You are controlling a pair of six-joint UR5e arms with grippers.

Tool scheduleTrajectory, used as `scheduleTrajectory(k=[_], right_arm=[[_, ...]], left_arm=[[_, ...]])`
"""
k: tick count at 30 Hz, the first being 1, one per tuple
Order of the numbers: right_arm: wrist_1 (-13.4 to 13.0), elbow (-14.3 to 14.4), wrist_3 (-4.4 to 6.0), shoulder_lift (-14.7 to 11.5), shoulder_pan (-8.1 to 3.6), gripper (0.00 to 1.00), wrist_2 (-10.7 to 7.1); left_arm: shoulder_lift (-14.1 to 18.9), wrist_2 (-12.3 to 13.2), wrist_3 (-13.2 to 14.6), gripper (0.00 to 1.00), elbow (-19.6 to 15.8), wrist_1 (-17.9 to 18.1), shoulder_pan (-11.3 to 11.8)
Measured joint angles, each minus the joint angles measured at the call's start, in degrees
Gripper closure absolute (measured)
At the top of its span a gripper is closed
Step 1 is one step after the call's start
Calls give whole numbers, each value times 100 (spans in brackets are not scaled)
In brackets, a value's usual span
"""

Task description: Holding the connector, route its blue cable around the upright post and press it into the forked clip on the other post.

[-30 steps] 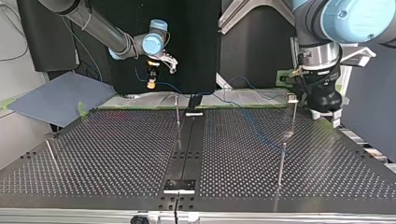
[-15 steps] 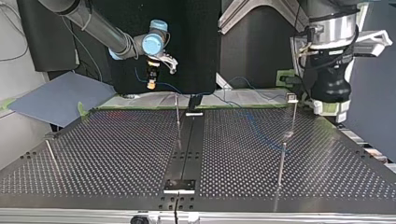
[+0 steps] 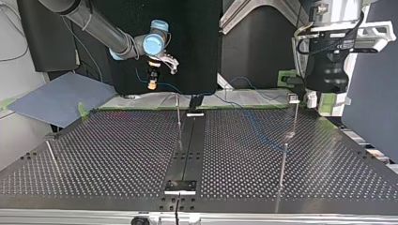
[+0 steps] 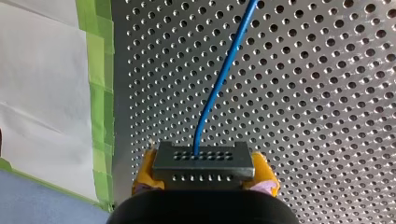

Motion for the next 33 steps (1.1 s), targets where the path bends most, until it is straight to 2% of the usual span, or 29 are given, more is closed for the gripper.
scheduleTrajectory(k=[5,14,26,33], right_arm=[[4,0,1,0,0,62,0],[0,-1,1,-1,-1,62,3],[-13,-7,1,0,0,62,0],[-13,-8,1,0,0,62,0]], left_arm=[[-185,229,118,0,-107,19,-20],[-343,608,151,0,-192,152,-31],[-389,656,173,0,-193,163,-39],[-553,788,406,0,-194,164,-86]])
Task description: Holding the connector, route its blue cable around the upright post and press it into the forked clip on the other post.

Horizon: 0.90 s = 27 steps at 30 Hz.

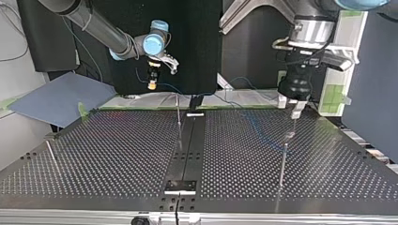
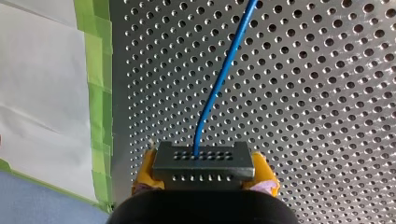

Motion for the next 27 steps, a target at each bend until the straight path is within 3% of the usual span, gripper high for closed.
scheduleTrajectory(k=[12,21,27], right_arm=[[0,-8,0,-3,1,62,0],[35,-37,0,-5,0,62,-8],[43,-44,0,-4,0,62,-9]], left_arm=[[-288,-129,567,0,0,-81,-219],[-502,-204,1018,0,0,270,-498],[-706,-425,1289,0,0,542,-689]])
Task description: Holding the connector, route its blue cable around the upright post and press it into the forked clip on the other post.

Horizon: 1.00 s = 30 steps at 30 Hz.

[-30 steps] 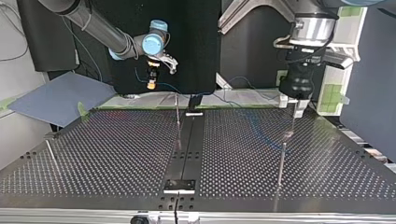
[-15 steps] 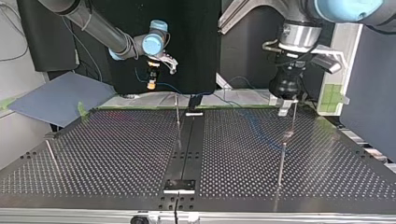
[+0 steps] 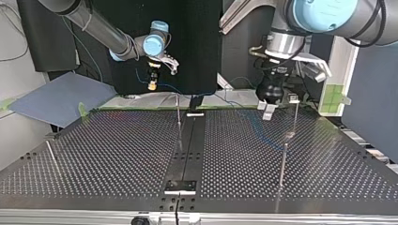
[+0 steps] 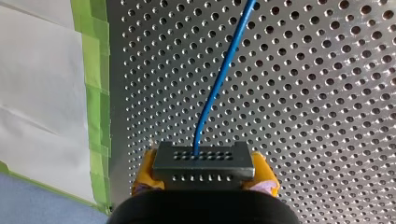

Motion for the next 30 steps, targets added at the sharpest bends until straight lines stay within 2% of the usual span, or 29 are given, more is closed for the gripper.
scheduleTrajectory(k=[13,20,30], right_arm=[[33,-2,0,-1,-1,62,7],[36,-24,0,0,-1,62,2],[78,-27,0,0,-1,62,5]], left_arm=[[-666,-674,679,0,77,675,-658],[-802,-1024,1029,0,143,1025,-993],[-1128,-1535,1540,0,149,1519,-1073]])
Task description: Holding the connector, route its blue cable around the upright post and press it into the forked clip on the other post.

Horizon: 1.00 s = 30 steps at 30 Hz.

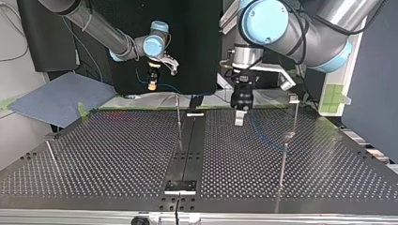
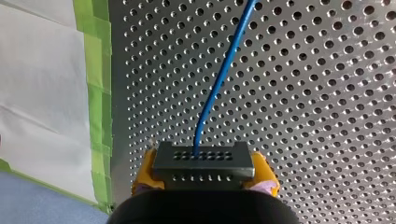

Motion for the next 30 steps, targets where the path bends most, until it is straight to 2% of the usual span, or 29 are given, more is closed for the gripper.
scheduleTrajectory(k=[4,11,30], right_arm=[[12,0,0,2,0,62,2],[19,0,0,2,0,62,3],[19,0,0,0,1,62,9]], left_arm=[[-176,-203,202,0,0,58,3],[-245,-541,532,0,0,53,18],[-254,-1488,789,0,0,143,74]])
